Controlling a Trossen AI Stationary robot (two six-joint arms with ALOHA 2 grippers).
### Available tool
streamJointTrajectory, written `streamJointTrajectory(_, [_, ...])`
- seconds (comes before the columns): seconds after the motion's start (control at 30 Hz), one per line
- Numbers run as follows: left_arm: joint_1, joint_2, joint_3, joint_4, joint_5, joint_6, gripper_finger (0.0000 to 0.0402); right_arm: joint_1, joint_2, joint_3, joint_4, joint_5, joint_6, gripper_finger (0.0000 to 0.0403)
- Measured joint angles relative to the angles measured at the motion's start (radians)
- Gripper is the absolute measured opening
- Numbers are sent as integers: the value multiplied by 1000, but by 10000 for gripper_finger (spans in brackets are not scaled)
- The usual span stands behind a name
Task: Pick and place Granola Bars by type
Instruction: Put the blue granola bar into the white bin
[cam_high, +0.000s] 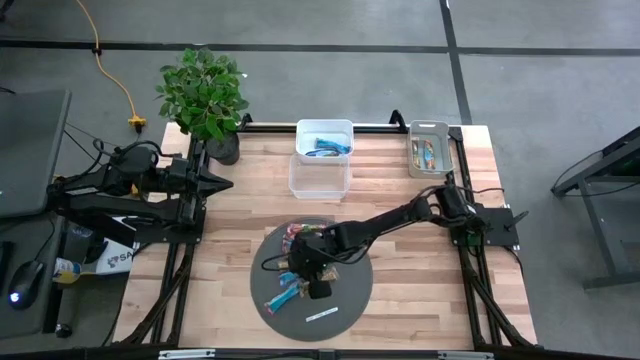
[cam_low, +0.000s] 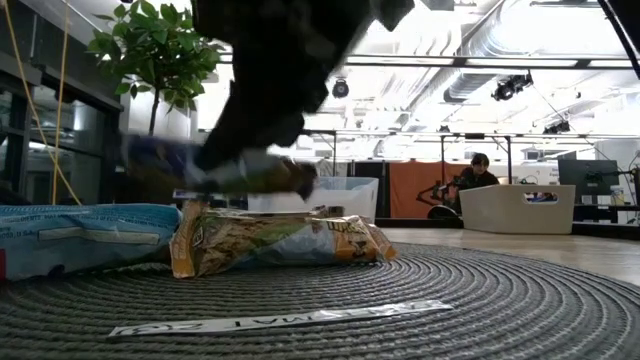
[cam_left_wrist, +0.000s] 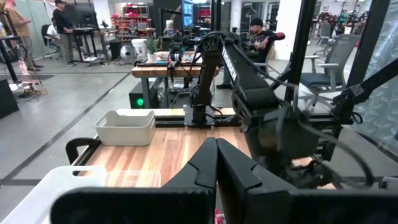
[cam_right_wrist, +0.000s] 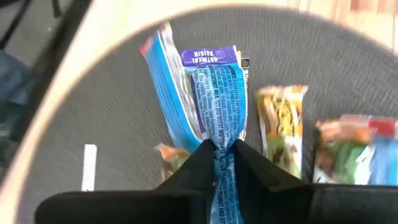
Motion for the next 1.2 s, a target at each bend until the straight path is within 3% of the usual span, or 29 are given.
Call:
streamJointTrajectory(0.67, [0,0,0,0,0,0,1,-71,-2,457,-255,-83,-51,31])
streamJointTrajectory(0.8, [0,0,0,0,0,0,1,-95,-2,550,-379,-138,-54,30])
streamJointTrajectory(1.0, [0,0,0,0,0,0,1,-131,-3,654,-666,-127,-102,27])
streamJointTrajectory(1.2, [0,0,0,0,0,0,1,-160,-18,630,-903,-107,-128,24])
